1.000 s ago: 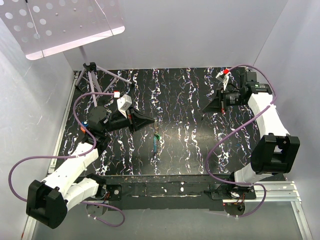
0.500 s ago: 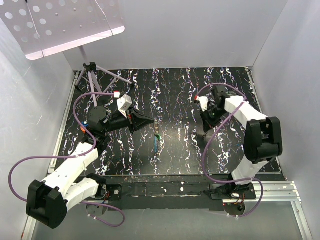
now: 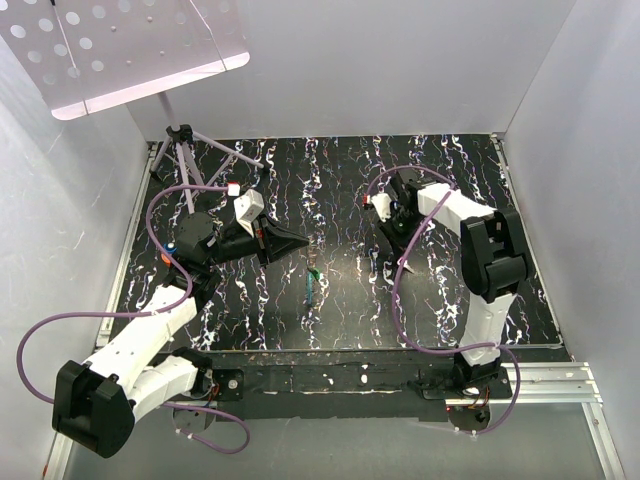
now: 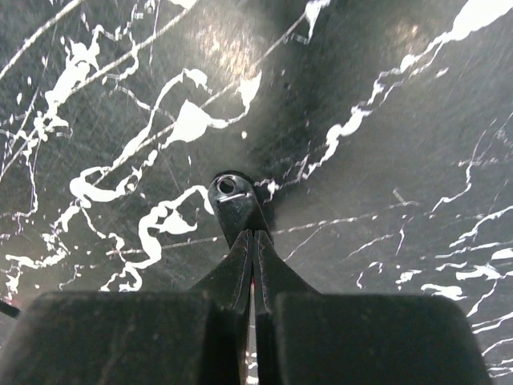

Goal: Put the keys on the keyring
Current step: Pick up the key from the center of the board.

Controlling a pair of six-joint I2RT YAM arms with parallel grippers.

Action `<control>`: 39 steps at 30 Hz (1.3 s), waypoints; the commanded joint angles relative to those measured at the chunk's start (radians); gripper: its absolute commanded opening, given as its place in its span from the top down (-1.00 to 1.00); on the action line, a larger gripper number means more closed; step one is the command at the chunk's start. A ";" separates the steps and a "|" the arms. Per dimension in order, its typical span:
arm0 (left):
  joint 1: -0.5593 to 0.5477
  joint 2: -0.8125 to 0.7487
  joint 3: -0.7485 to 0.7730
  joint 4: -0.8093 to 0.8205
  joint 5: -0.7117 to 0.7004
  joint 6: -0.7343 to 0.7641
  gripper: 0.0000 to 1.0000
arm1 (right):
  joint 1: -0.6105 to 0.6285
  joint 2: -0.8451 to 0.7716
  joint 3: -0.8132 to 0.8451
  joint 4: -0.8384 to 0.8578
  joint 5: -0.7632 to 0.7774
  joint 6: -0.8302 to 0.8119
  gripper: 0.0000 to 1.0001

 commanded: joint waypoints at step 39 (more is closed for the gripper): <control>0.001 -0.027 0.017 0.003 -0.008 0.020 1.00 | -0.008 0.038 0.056 0.007 -0.044 0.046 0.65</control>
